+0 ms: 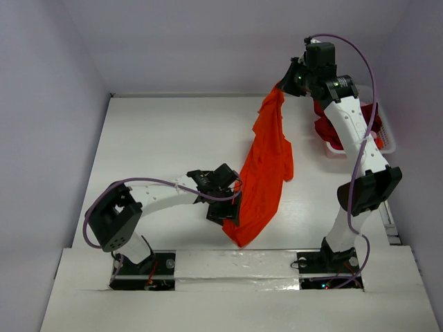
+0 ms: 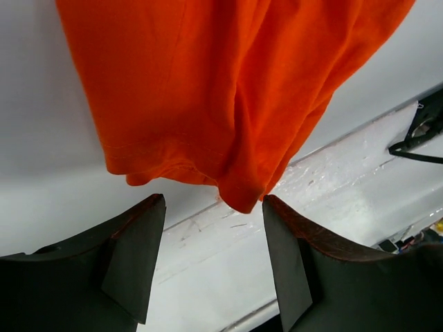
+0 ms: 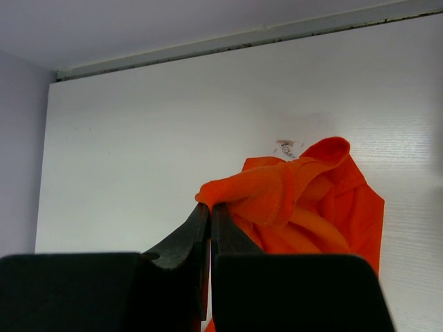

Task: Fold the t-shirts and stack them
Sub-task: Flatten out the tshirt

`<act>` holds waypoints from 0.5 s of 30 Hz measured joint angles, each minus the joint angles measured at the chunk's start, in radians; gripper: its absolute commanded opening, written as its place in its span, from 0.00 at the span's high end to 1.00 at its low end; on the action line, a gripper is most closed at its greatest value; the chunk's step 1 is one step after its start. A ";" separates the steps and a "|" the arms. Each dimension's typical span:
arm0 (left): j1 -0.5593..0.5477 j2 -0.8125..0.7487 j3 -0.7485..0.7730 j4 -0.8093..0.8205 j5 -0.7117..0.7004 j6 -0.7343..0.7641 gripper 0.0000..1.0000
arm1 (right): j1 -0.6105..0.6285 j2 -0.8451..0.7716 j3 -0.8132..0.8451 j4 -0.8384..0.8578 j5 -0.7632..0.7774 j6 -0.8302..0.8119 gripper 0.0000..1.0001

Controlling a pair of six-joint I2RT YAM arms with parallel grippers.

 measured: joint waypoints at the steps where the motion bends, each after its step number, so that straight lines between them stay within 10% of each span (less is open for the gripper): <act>1: 0.000 0.000 0.000 -0.002 -0.008 0.000 0.45 | 0.000 0.000 0.000 0.000 0.000 0.000 1.00; 15: 0.000 0.004 0.025 -0.005 -0.066 0.008 0.74 | 0.000 0.000 0.000 0.000 -0.001 0.000 1.00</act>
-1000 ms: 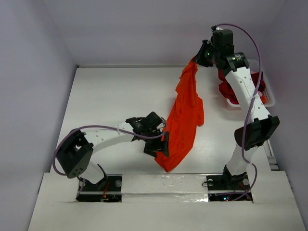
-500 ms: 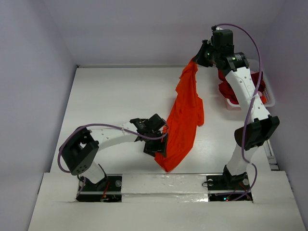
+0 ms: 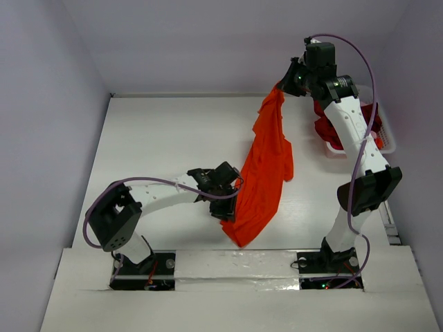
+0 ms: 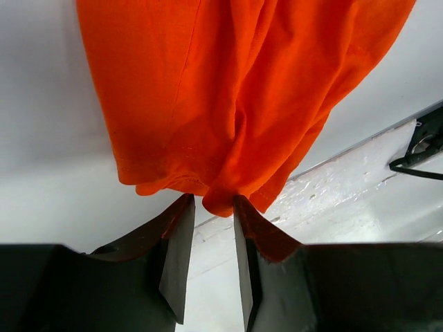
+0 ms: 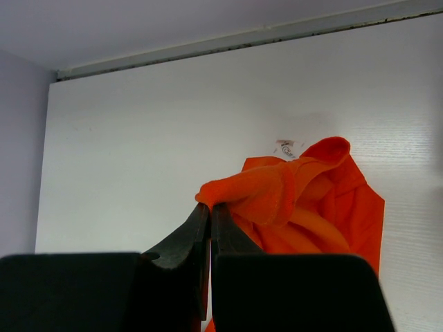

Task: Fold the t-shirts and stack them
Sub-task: Flatten out the tshirt

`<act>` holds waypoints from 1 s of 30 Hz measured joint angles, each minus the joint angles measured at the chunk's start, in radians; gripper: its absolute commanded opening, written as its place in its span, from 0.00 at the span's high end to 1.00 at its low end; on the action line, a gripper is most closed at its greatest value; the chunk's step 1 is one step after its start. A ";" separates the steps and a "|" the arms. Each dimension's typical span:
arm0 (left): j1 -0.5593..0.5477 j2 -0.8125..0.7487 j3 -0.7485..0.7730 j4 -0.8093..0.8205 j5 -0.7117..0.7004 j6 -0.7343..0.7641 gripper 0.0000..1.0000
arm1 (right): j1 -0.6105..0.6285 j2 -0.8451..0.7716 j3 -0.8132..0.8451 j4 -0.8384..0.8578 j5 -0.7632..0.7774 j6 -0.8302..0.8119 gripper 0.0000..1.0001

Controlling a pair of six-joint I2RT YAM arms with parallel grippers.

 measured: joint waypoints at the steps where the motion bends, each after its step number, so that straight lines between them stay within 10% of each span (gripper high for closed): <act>1: 0.000 0.000 0.002 -0.001 -0.001 0.000 0.74 | 0.000 0.000 0.000 0.000 0.000 0.000 1.00; 24: -0.002 0.020 0.018 0.027 0.026 0.005 0.61 | 0.000 0.000 0.000 0.000 -0.007 0.000 1.00; 30: -0.007 0.018 -0.003 0.043 0.050 0.007 0.71 | 0.000 0.000 0.000 0.000 -0.007 0.000 1.00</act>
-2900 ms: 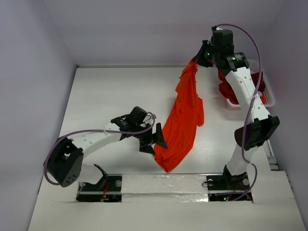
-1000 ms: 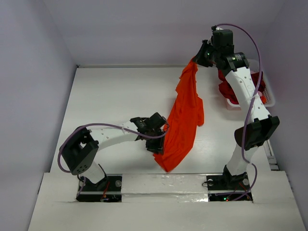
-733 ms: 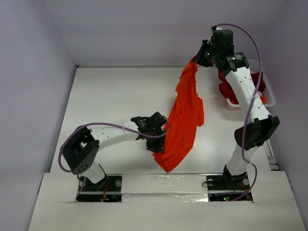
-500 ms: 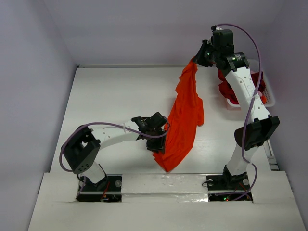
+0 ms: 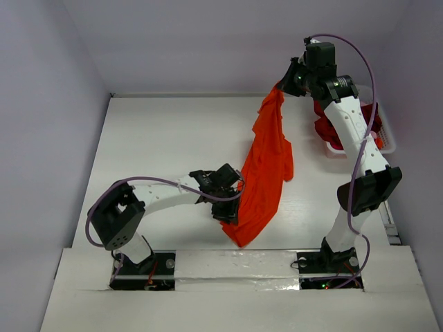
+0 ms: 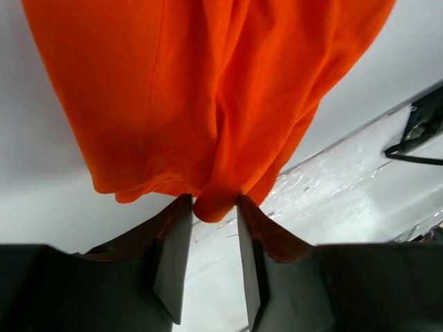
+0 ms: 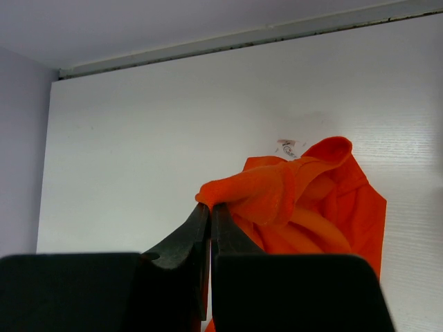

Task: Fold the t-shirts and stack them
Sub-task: Flatten out the tshirt

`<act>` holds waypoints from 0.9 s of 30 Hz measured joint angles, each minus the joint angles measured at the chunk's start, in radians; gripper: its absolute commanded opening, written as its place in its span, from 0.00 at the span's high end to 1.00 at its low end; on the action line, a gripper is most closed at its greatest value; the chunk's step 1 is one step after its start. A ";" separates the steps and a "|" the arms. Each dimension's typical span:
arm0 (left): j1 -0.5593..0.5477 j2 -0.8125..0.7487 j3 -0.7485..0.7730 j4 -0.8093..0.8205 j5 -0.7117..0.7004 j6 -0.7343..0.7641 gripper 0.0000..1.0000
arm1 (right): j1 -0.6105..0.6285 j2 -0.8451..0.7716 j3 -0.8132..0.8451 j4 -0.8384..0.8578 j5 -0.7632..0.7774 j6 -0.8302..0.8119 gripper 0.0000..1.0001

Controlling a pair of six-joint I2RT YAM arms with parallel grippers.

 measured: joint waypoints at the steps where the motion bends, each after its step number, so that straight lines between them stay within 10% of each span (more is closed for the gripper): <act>1: -0.002 0.000 -0.008 0.000 0.003 0.000 0.74 | 0.000 0.000 0.000 0.000 0.000 0.000 1.00; 15: -0.006 0.000 -0.053 0.014 0.010 -0.005 0.86 | 0.000 0.000 0.000 0.000 -0.007 0.000 1.00; 21: -0.006 0.000 -0.053 0.015 0.003 -0.004 0.57 | 0.000 0.000 0.000 0.000 -0.008 0.000 1.00; 27: -0.006 0.000 -0.053 0.020 -0.023 -0.002 0.57 | 0.000 0.000 0.000 0.000 -0.008 0.000 1.00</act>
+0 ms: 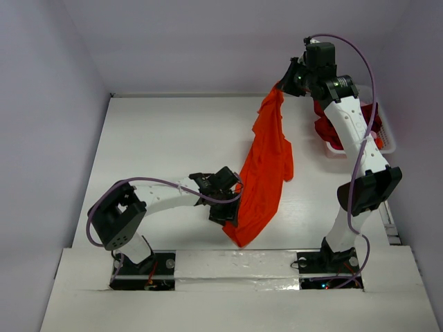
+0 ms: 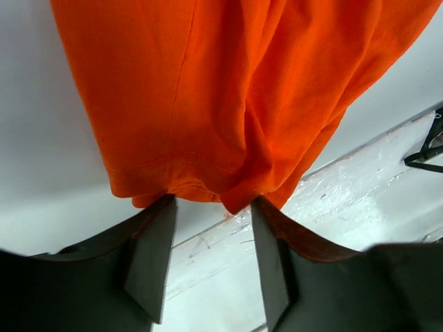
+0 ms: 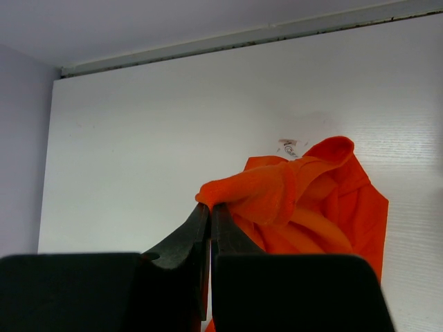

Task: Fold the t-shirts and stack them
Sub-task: Flatten out the tshirt

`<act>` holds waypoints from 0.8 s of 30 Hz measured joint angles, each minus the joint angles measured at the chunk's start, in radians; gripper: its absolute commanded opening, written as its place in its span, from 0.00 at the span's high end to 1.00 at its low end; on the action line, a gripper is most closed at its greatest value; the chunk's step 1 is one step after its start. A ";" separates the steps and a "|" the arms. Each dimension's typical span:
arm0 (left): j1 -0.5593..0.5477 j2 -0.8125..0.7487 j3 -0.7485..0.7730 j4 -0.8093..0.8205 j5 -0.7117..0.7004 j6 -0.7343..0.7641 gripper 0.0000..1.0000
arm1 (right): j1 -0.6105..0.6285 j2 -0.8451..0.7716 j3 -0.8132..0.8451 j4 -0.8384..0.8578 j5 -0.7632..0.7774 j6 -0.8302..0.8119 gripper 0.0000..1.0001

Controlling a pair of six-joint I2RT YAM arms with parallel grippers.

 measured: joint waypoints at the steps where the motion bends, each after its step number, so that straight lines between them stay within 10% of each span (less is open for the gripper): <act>1: 0.000 0.000 0.000 0.002 -0.001 0.001 0.58 | 0.000 0.000 0.000 0.000 0.000 0.000 1.00; 14: 0.000 0.000 0.000 0.039 -0.004 0.001 0.74 | 0.000 0.000 0.000 0.000 -0.003 0.000 1.00; 24: 0.000 0.009 0.003 0.055 -0.012 0.016 0.47 | 0.000 0.000 0.000 0.000 -0.005 0.000 1.00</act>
